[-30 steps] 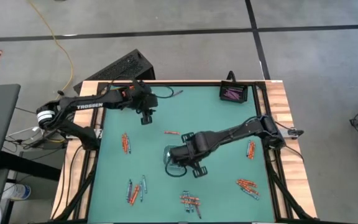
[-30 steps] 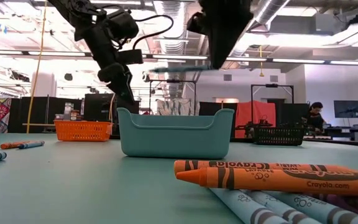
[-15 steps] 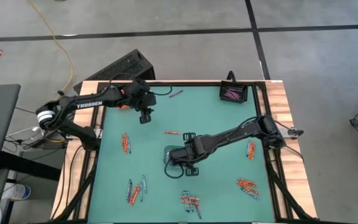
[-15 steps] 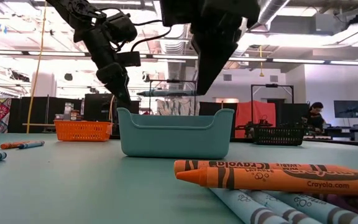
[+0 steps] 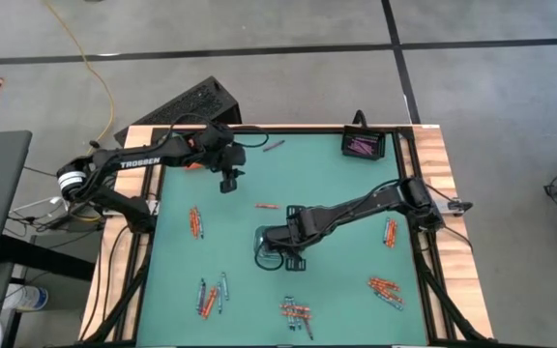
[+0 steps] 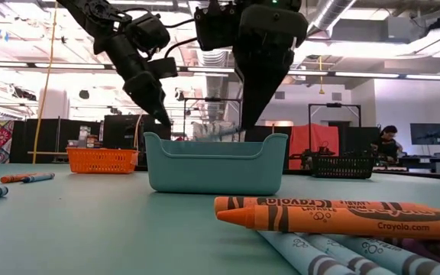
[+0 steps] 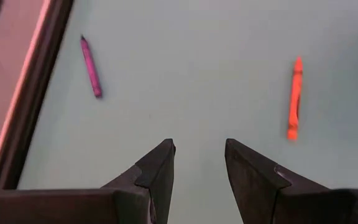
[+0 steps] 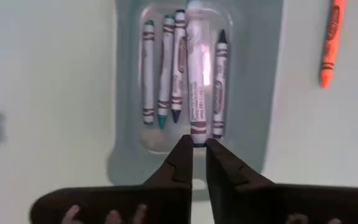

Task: Sort crayons
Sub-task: Put the light blue crayon into the blue bin, then put the violet crayon into the black bin

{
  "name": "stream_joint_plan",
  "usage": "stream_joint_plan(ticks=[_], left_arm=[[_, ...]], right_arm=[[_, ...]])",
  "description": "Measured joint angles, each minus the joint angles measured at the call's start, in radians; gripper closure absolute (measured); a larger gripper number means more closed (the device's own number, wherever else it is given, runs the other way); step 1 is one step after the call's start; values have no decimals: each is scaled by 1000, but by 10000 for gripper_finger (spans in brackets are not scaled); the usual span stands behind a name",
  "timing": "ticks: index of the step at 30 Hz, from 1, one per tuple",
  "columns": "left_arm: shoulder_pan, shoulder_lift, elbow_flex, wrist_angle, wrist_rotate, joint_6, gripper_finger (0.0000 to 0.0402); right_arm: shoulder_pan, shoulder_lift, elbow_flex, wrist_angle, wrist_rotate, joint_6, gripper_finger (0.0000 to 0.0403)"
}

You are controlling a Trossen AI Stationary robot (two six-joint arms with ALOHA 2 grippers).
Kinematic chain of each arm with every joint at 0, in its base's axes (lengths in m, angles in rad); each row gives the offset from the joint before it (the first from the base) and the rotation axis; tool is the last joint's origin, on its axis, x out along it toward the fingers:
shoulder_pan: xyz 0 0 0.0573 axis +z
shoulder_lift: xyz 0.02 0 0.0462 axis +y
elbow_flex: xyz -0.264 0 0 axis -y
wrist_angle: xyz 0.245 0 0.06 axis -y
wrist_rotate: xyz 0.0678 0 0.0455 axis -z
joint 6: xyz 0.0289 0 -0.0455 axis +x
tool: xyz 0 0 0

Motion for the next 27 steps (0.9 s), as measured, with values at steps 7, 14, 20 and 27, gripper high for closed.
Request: stream_joint_plan(ticks=[7, 14, 20, 27], left_arm=[[0, 97, 0, 108, 5, 16, 264], [19, 244, 42, 195, 23, 27, 254], [56, 334, 152, 184, 32, 50, 253], [109, 452, 315, 91, 71, 67, 252]], right_arm=[[-1, 0, -3, -3, 0, 8, 311], [3, 0, 0, -80, 47, 3, 276], [20, 0, 0, -178, 79, 48, 271], [49, 0, -36, -220, 80, 95, 271]])
